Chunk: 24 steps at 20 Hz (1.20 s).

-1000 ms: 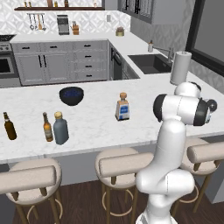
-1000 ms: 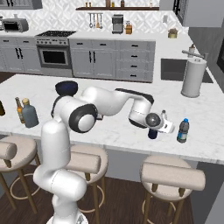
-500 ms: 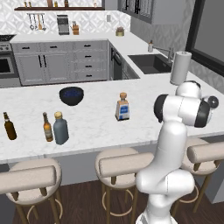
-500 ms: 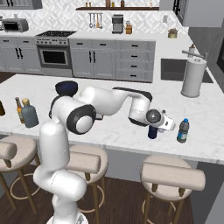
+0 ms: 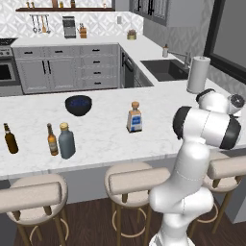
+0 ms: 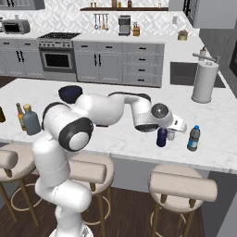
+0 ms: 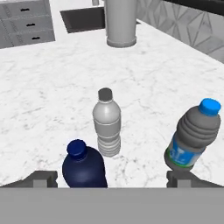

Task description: Move the plastic bottles in the middle to the plastics group, and the glass bottles in the middle to the glass group.

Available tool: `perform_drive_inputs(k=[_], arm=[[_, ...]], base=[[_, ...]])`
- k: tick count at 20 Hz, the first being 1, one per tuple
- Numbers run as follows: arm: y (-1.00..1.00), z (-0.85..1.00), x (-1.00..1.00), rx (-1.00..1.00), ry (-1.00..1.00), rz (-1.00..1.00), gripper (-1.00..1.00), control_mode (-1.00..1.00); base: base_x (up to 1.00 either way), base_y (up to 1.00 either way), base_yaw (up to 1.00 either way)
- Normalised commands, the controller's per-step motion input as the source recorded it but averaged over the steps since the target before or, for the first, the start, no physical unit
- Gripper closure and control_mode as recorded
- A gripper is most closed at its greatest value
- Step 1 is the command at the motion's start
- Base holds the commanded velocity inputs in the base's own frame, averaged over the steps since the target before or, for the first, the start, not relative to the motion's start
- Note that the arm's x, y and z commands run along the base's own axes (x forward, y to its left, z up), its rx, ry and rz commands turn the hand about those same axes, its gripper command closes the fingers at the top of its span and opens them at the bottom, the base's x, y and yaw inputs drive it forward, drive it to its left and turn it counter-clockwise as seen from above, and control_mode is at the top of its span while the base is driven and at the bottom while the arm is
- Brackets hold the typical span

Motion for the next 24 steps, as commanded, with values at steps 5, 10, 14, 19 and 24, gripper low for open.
perform_drive_inputs(k=[5,10,14,19,24], arm=[[0.24,0.85,-0.1,0.0,0.11,0.03,-1.0,-1.0],[0.73,0.39,-0.2,0.0,0.13,0.09,-1.0,-1.0],[0.91,0.24,-0.09,0.0,0.18,0.21,-1.0,-1.0],[0.91,0.16,-0.03,0.0,0.26,0.23,-1.0,-1.0],[0.78,0.18,0.24,0.11,0.27,0.18,-1.0,-1.0]], base=[[0.0,0.0,0.0],[0.0,0.0,0.0],[0.0,0.0,0.0],[0.0,0.0,0.0],[0.0,0.0,0.0]])
